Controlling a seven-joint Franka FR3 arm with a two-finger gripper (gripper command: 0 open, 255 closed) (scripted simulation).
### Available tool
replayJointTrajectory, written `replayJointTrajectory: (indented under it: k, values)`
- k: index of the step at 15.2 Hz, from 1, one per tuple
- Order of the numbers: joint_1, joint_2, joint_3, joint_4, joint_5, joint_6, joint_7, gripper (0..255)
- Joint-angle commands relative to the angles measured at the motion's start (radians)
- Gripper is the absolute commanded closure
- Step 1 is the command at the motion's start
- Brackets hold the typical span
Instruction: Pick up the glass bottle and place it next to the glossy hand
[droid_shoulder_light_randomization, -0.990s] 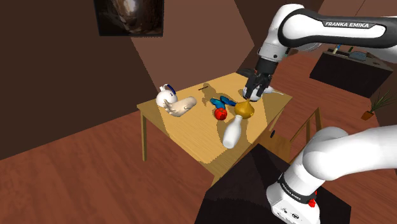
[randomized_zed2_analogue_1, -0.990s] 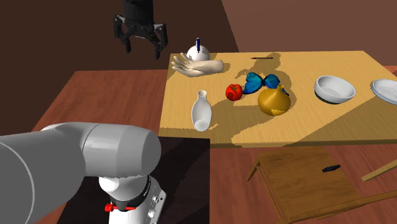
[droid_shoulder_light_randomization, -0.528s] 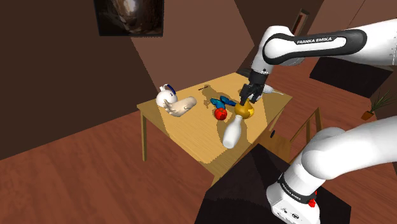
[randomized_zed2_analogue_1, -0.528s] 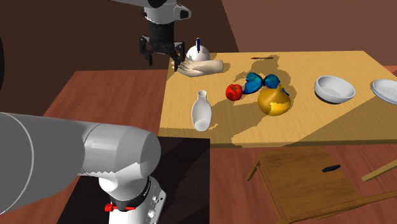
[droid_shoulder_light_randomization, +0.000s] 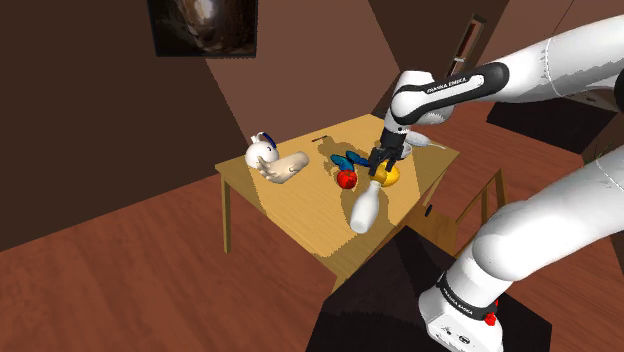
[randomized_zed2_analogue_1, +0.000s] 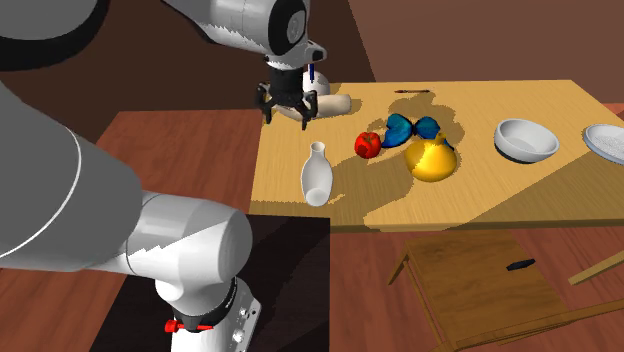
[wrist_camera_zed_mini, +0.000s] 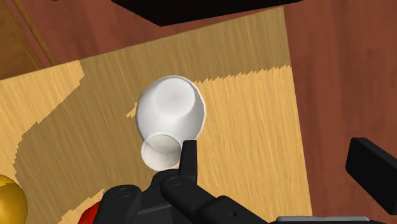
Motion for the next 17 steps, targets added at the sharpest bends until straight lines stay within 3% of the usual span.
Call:
replayJointTrajectory:
  k: [1,9,17]
  values:
    - [-0.011,0.067,-0.022,0.011,-0.006,0.058,-0.026,0]
    - [-0.040,0.365,-0.080,0.111,0.034,0.256,-0.125,0]
    - [-0.045,0.454,-0.072,0.089,0.079,0.361,-0.158,0]
